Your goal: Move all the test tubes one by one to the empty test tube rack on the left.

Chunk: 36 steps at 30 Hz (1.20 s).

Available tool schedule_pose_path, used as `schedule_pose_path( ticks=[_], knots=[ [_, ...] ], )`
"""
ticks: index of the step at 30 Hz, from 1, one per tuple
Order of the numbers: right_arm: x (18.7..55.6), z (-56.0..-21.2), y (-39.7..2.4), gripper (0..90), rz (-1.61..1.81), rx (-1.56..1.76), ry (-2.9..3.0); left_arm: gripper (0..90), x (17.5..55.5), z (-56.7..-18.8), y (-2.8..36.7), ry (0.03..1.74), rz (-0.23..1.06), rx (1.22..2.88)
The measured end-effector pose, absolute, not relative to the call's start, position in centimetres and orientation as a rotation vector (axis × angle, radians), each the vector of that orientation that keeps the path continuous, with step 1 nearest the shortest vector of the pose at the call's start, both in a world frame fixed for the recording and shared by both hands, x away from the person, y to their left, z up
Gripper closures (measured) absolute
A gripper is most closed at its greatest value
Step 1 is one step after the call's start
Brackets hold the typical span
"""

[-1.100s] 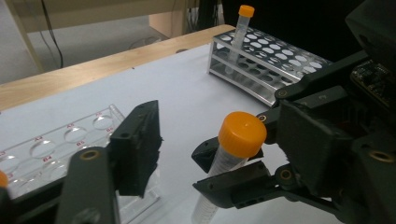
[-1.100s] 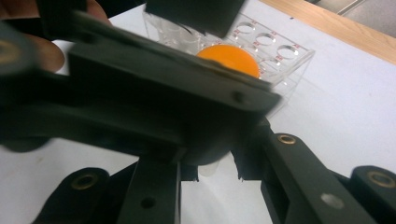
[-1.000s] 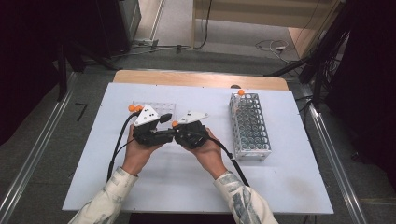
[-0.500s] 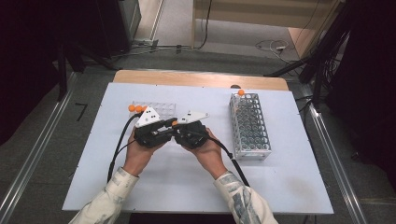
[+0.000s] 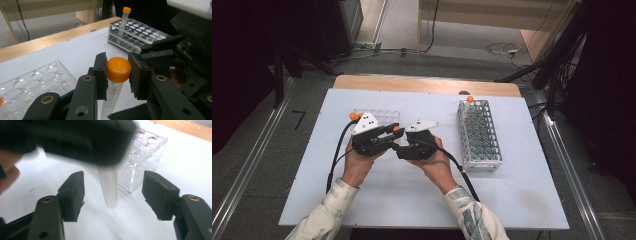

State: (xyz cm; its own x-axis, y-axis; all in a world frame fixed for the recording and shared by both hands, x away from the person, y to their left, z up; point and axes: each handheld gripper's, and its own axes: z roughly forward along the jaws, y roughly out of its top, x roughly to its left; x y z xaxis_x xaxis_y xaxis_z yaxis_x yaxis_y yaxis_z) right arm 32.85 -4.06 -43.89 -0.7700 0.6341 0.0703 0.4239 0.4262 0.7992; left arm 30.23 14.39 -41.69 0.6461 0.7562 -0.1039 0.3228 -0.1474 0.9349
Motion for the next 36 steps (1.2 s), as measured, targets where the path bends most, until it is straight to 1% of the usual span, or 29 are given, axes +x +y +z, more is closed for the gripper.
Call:
schedule_pose_path(
  ticks=[7,18,29,36],
  knots=[
    [33.1,-44.7,-5.0,30.7,1.265,0.974,2.439,70.2,30.2,-41.1,15.1,0.89,0.461,1.691],
    [33.4,-45.1,-5.9,31.1,1.253,0.999,2.437,70.2,30.3,-40.4,16.0,0.912,0.472,1.663],
    [33.5,-45.3,-6.3,30.6,1.256,1.015,2.435,70.1,30.6,-39.4,18.4,0.977,0.532,1.578],
    [33.3,-45.4,-6.2,30.6,1.266,1.012,2.436,70.1,31.4,-39.3,19.0,1.008,0.586,1.577]
  ],
)
